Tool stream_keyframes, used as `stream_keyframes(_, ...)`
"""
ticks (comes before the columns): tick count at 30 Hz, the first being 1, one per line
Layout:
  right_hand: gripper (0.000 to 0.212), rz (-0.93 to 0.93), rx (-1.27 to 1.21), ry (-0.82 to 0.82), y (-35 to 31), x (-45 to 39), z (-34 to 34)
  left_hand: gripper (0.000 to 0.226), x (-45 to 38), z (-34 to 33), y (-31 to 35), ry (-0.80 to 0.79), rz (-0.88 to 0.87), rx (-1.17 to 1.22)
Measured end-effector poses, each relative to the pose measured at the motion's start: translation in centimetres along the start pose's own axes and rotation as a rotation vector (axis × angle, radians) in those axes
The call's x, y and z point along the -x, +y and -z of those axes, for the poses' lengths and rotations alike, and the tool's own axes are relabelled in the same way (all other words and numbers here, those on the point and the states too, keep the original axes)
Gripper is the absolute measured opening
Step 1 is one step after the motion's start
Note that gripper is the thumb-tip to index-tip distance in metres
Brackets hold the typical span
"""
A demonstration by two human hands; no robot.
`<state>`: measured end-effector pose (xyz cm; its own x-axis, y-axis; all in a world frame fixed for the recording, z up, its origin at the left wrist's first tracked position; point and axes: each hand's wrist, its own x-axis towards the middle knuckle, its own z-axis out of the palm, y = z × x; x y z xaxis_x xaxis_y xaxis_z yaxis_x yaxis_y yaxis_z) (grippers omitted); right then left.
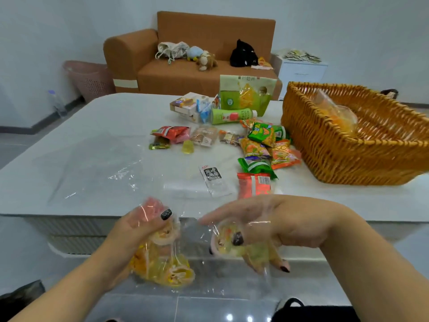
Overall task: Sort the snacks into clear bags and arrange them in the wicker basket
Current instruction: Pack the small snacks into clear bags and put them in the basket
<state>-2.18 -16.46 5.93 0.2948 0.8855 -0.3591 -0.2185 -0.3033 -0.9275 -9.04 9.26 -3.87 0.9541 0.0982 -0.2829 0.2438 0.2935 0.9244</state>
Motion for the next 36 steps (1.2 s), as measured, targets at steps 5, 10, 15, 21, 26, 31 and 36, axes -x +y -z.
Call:
stream_keyframes(5, 0.037, -0.032, 0.046, 0.324, 1.6, -2.7, 1.2, 0.07, 0.2, -1.1, -1.1, -0.065, 0.055, 0.15)
stream_keyframes(10, 0.037, 0.011, 0.011, 0.36, 0.7, -4.3, 0.1, 0.061, -0.5, -1.5, -0.6, -0.045, 0.087, 0.161)
stream_keyframes(15, 0.051, 0.05, 0.302, 0.546, 0.6, -7.1, -0.8, 0.064, -0.8, -1.8, -0.8, -0.066, 0.128, 0.169)
stream_keyframes(21, 0.088, 0.06, 0.538, 0.324, -0.4, -8.0, -1.0, 0.062, -0.7, -0.7, -0.3, -0.042, 0.083, 0.242)
stream_keyframes(26, 0.079, 0.11, 0.471, 0.367, -1.2, -8.4, -1.4, 0.045, -0.4, 0.2, -0.2, 0.032, 0.093, 0.378)
stream_keyframes(31, 0.067, 0.173, 0.242, 0.258, -1.3, -8.5, -2.0, 0.087, 0.0, 0.6, 0.3, -0.065, 0.078, 0.454)
stream_keyframes(36, 0.047, 0.261, 0.283, 0.419, -1.6, -9.3, -1.7, 0.086, 0.0, 0.2, 0.6, -0.018, 0.044, 0.537)
